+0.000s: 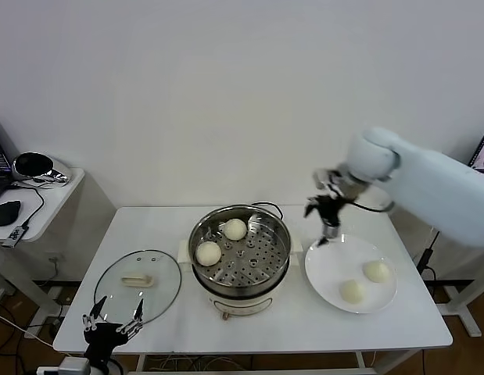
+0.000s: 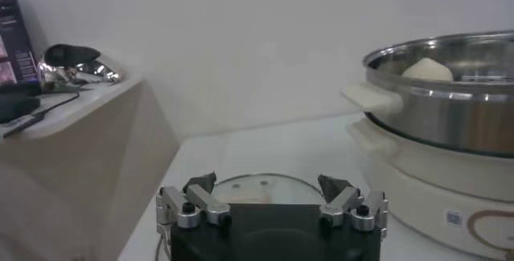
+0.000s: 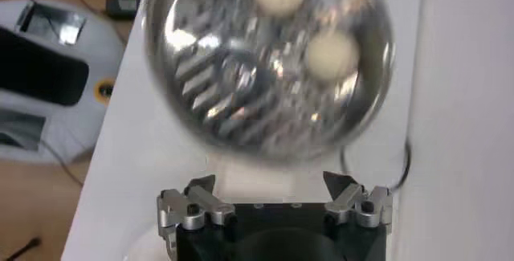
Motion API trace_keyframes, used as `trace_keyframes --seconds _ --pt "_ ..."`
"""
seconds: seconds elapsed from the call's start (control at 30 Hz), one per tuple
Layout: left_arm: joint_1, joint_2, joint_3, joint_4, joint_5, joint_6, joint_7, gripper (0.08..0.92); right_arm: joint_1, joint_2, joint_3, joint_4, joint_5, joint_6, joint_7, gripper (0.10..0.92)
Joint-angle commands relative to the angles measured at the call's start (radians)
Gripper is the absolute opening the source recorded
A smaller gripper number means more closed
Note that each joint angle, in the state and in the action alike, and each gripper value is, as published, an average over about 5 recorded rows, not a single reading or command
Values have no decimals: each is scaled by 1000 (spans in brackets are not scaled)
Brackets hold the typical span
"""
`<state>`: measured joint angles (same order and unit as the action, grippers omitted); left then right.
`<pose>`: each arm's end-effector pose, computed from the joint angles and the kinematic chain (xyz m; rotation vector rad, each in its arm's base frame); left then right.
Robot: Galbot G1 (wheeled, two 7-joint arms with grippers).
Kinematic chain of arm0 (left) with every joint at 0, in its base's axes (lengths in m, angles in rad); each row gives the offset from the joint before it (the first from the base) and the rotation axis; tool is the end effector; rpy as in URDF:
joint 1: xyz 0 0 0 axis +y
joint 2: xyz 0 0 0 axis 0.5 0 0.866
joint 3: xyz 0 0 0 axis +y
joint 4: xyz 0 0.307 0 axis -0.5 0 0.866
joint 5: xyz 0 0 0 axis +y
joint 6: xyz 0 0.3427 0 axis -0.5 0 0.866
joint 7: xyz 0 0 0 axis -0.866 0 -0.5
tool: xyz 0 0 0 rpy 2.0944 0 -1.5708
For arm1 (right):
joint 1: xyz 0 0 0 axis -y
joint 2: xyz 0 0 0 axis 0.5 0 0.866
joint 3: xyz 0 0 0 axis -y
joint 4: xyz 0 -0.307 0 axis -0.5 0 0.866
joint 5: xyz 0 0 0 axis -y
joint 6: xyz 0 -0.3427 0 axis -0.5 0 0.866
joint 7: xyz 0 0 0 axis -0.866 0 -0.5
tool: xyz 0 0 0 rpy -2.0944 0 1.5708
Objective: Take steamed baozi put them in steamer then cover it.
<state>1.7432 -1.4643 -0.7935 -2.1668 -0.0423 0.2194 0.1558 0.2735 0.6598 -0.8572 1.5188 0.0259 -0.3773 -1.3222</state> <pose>0.1418 0.0874 -0.2566 0.0302 -2.8191 -0.2326 0.4662 -0.0506 -0.0524 1.4128 -1.3540 1.3797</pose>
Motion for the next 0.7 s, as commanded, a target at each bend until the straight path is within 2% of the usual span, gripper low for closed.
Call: trace_keyframes --seconds 0.03,0.7 --pt "24 -12 2 -11 7 3 -1 823 -271 -189 126 85 -169 49 -17 823" --pt "36 -25 13 32 16 1 -5 823 -342 -9 76 -156 -289 85 27 823"
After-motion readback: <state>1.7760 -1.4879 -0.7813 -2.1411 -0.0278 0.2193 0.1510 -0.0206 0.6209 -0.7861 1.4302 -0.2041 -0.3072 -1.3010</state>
